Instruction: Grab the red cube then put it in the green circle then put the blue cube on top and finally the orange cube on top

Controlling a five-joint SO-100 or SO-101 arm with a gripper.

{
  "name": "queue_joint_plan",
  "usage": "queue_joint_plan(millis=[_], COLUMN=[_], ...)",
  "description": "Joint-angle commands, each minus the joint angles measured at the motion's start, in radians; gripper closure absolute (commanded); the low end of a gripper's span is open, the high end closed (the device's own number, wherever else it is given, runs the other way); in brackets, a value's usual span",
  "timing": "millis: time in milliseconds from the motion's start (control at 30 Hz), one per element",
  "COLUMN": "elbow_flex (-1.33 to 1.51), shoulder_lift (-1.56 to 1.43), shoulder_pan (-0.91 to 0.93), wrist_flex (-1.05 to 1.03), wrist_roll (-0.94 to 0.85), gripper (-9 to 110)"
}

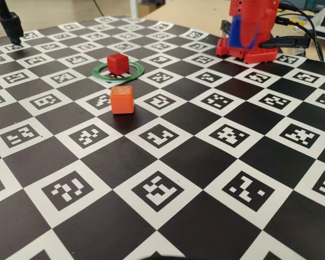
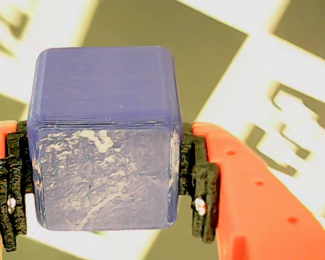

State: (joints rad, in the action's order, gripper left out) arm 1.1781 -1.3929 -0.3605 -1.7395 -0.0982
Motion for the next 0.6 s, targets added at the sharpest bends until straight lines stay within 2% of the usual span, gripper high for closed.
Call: queue_joint_plan(millis=[0, 300, 567], elbow_flex=[-0.158, -0.071, 0.129], shoulder_lift=[0.009, -0.035, -0.173], shoulder_pan=[0.15, 0.445, 0.621], wrist_flex=[-0.1, -0.069, 0.026], wrist_roll=[-0.123, -0.166, -0.213], gripper=[101, 101, 101])
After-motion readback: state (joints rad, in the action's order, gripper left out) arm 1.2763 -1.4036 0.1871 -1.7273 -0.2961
